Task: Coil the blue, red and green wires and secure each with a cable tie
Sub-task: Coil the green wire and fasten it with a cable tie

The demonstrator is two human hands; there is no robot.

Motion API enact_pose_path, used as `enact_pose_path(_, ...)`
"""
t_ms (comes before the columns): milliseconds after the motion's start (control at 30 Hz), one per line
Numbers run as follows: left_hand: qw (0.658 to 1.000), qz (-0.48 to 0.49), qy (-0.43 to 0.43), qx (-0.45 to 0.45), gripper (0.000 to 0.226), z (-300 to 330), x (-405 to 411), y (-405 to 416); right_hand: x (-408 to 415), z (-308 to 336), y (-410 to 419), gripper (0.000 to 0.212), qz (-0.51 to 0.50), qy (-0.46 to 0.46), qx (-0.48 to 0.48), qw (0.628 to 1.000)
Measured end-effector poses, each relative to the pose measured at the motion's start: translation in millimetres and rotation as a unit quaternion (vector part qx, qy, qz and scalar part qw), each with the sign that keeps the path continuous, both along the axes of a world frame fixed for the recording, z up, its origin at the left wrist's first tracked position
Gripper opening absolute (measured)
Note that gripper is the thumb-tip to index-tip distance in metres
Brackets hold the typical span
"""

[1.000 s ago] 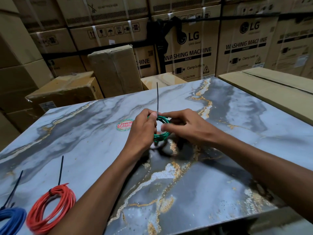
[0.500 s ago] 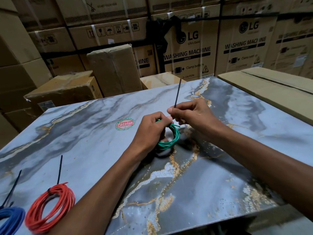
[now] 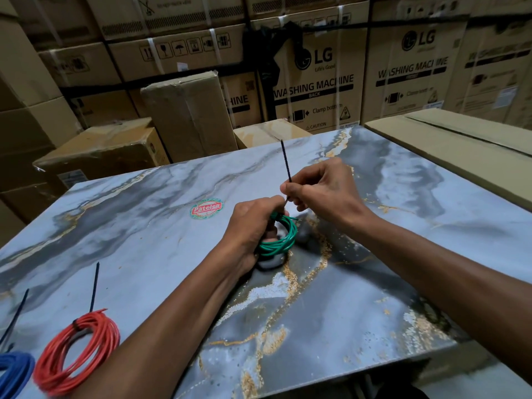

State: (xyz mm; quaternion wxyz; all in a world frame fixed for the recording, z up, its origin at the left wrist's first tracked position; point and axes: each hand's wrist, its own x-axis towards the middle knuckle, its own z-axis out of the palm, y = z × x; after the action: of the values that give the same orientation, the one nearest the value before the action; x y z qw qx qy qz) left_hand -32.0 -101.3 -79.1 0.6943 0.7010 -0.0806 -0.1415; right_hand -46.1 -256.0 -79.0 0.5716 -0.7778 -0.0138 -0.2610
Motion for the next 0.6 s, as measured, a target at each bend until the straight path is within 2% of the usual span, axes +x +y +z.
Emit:
enact_pose_path(100,1.000,0.003,-0.024,0.000,0.019,-0.9,1.7,0.8,1.1,0.6,-2.0,0.008,-0.001,0.000,0.001,1.000)
enact_pose_path(200,0.999,-0.011,-0.033,-0.006,0.017,-2.5,1.9,4.4,-3.4,-1.3,-3.9,0.014,0.057,0.039,0.073,0.995)
enact_pose_path(333,0.999,-0.001,-0.007,-0.050,0.015,-1.6,9.4,9.6,-10.6,5.8,6.4,0.039,0.100,0.068,0.187,0.975)
enact_pose_path(433,0.995,0.031,0.002,-0.095,0.012,-0.1,16.8,11.4,-14.7,5.0,21.3,0.056,0.129,0.134,0.192,0.964)
enact_pose_path(600,0.988,0.095,0.011,-0.125,0.007,-3.4,26.7,16.7,-27.1,-0.6,32.8,0.037,0.224,0.189,0.197,0.935)
